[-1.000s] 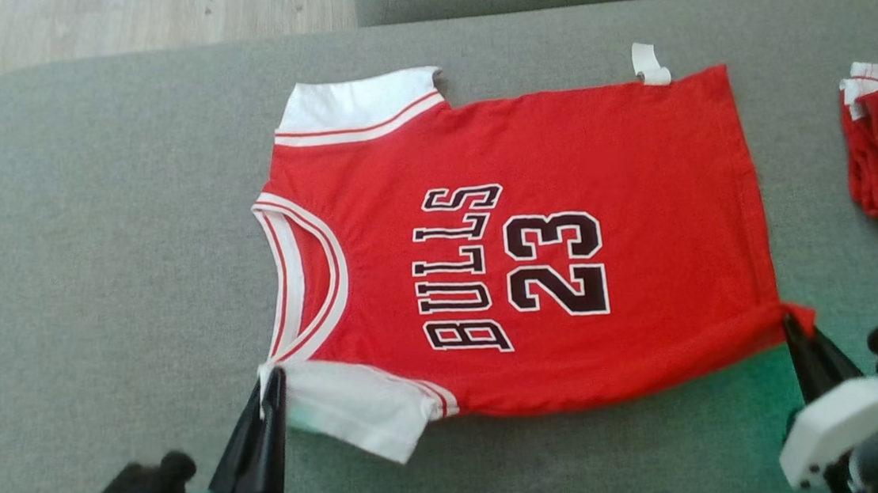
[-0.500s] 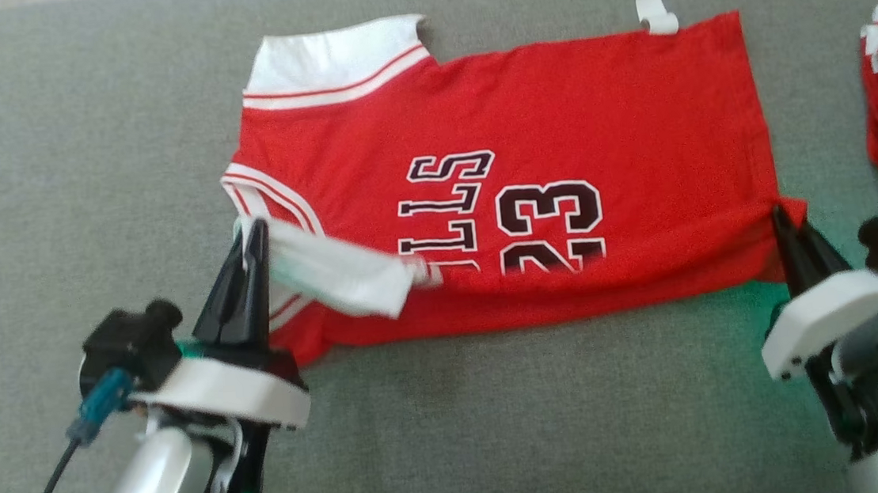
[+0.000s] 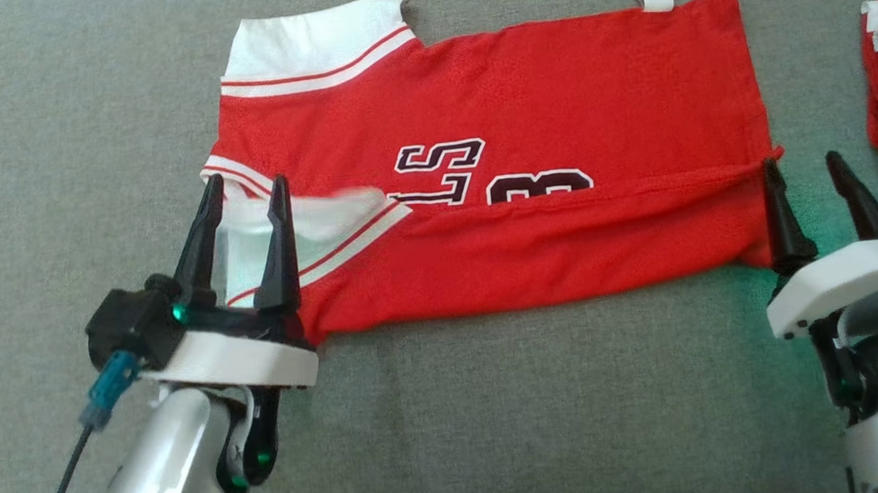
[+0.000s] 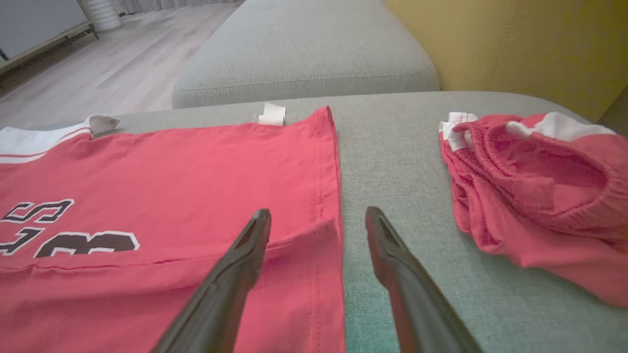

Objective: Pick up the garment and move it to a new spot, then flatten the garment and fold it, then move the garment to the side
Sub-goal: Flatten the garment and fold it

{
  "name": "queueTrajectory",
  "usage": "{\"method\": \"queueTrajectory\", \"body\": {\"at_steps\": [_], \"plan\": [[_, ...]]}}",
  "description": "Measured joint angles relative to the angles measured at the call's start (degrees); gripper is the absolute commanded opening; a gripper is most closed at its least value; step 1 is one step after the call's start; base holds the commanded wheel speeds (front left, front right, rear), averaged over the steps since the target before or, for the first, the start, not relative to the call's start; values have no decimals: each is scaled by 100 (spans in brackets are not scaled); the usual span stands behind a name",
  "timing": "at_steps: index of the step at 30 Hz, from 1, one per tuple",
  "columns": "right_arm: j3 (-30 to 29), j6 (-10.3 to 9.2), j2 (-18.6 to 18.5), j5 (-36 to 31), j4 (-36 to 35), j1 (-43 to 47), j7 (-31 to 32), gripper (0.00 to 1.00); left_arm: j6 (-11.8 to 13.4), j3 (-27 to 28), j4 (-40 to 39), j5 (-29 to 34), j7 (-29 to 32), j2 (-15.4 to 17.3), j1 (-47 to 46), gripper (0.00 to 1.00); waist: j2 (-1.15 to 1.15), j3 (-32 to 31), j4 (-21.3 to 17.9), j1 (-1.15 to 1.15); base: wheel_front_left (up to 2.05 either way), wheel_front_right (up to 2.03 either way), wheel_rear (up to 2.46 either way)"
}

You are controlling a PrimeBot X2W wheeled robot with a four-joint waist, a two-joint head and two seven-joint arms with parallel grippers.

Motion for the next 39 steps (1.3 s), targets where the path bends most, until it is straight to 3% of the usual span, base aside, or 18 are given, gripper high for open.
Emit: {"method": "queueTrajectory", "body": {"at_steps": [8,15,23,31,32,33,34,35,38,39], "plan": [[-59,0,0,74,-280,437,-169,100,49,146,-189,-186,-96,-29,672,100,0,-90,27,0,0,0,0],[-44,0,0,167,-416,758,-155,100,218,213,-134,-730,437,21,1517,100,0,-137,59,-1,0,0,0],[82,0,0,167,-421,750,-70,100,261,333,245,-1158,825,-22,1518,100,0,-26,-21,-1,0,0,0],[67,0,0,237,13,713,-59,100,213,372,515,-1374,1011,-73,1299,100,0,26,-100,-1,0,0,0],[68,0,0,271,90,693,-59,100,203,372,524,-1394,1026,-77,1295,82,0,22,-102,-1,0,0,0],[75,0,0,278,163,678,-58,100,203,372,532,-1408,1049,-85,1291,48,0,17,-103,-1,0,0,0],[82,0,0,294,241,673,-56,100,203,372,548,-1410,1063,-92,1288,30,0,10,-101,-1,0,0,0],[88,0,0,316,335,673,-48,100,201,370,561,-1415,1065,-92,1281,0,0,3,-95,0,0,0,0],[115,0,0,425,584,667,-9,100,157,344,568,-1414,1062,-119,1260,0,0,-33,-55,0,0,0,0],[131,0,0,450,653,654,-9,85,158,338,566,-1413,1061,-124,1260,0,0,-48,-42,0,0,0,0]]}}
